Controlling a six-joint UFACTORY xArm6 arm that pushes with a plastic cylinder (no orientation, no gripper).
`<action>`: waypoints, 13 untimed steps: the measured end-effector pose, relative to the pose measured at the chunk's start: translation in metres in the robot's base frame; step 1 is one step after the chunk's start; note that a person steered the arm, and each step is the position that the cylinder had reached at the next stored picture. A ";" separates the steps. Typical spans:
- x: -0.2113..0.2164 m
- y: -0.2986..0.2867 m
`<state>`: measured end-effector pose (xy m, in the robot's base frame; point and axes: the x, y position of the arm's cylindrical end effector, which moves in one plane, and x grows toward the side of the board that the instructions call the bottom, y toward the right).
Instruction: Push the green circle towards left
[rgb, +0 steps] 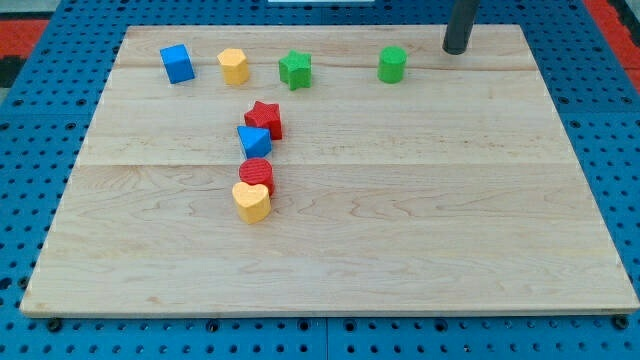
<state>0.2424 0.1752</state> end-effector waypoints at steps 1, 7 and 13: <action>-0.002 -0.030; 0.075 -0.055; 0.070 -0.065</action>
<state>0.3126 0.1103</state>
